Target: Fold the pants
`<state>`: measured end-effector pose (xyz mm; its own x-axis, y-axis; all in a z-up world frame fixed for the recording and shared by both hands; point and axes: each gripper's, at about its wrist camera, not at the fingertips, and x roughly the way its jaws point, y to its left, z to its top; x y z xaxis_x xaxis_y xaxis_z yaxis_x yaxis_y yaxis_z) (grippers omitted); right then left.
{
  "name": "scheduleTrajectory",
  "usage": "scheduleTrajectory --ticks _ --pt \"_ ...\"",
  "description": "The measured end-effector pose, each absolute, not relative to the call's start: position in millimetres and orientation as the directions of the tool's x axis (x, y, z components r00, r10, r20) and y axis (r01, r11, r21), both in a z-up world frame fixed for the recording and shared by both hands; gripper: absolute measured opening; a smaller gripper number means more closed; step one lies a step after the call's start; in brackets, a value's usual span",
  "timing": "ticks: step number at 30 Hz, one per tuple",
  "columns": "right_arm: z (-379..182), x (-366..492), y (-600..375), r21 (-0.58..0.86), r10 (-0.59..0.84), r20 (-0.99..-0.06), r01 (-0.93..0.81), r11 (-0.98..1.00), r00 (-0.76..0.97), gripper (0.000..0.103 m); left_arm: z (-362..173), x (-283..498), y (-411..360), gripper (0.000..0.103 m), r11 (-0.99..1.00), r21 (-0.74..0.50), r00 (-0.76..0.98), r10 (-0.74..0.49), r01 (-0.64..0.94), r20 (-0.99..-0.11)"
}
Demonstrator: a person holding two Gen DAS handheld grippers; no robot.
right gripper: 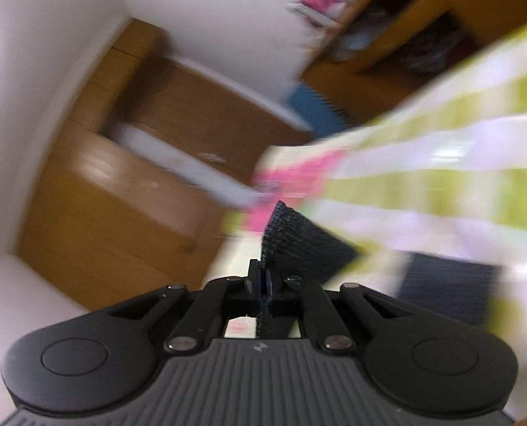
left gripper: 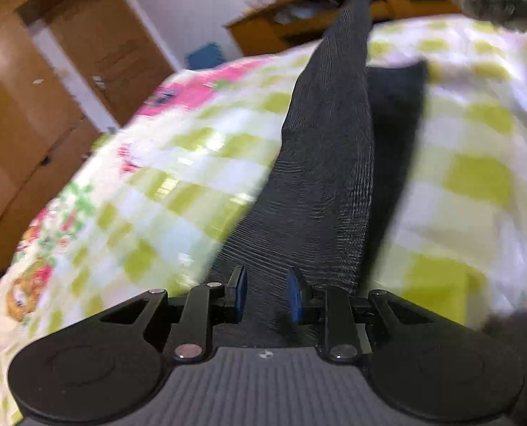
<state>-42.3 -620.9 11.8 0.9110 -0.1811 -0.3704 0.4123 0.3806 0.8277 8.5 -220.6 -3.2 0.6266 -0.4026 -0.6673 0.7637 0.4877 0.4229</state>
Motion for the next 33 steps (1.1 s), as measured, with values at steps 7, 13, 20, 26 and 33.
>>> scheduleTrajectory --ticks 7,13,20,26,33 --pt "-57 -65 -635 0.845 -0.159 -0.459 0.485 0.226 0.874 0.009 -13 -3 -227 0.04 0.443 0.448 0.616 -0.387 0.777 -0.686" --pt "-50 -39 -647 0.846 -0.13 -0.458 0.476 0.239 0.879 0.01 -13 0 -230 0.04 0.452 0.451 0.622 -0.368 0.769 -0.691" --pt "-5 -33 -640 0.859 -0.161 -0.32 0.358 0.365 0.933 0.005 -12 -2 -230 0.04 0.447 0.457 0.624 -0.369 0.769 -0.689" --pt "-44 -28 -646 0.728 -0.142 -0.56 0.567 0.386 0.816 0.01 -13 -3 -230 0.04 0.447 0.46 0.626 -0.364 0.767 -0.69" --pt "-39 -73 -637 0.794 -0.186 -0.491 0.525 0.306 0.851 0.031 -10 -1 -227 0.041 0.452 0.448 0.62 -0.377 0.771 -0.688"
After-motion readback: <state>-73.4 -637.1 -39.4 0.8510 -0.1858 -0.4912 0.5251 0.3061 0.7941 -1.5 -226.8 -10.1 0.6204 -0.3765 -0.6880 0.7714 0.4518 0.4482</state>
